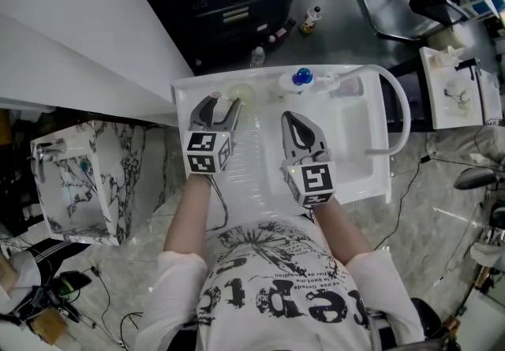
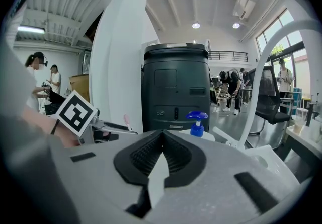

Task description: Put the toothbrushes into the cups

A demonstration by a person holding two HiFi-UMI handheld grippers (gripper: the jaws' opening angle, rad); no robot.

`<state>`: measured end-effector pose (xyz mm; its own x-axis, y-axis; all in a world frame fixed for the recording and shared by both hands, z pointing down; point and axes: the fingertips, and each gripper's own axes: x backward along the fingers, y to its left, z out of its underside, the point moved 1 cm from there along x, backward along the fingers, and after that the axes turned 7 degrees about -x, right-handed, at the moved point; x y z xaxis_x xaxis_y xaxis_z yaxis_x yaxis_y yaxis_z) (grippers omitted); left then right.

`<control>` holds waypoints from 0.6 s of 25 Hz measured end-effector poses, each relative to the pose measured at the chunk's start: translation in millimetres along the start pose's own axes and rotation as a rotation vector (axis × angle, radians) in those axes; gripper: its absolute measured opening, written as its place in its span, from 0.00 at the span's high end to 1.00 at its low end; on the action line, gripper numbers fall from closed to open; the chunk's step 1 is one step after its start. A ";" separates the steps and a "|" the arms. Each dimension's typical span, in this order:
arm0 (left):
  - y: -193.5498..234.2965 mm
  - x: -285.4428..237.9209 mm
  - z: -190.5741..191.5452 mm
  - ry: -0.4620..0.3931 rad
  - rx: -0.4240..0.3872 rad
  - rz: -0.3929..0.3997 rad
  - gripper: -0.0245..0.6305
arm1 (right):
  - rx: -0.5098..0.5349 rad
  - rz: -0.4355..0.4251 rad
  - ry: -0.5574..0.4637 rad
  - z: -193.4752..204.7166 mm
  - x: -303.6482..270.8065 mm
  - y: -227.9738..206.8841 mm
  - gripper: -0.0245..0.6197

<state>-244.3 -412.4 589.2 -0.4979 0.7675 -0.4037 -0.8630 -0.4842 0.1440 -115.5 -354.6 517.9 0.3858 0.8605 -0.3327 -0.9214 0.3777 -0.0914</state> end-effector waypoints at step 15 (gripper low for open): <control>-27.2 85.8 -46.6 -0.112 -0.095 -0.168 0.92 | 0.024 -0.071 -0.091 -43.1 48.0 10.4 0.97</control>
<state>-259.5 -353.0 508.5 -0.3587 0.8801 -0.3110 -0.9254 -0.3789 -0.0049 -108.6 -324.1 460.6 0.4541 0.8581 -0.2396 -0.8905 0.4462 -0.0894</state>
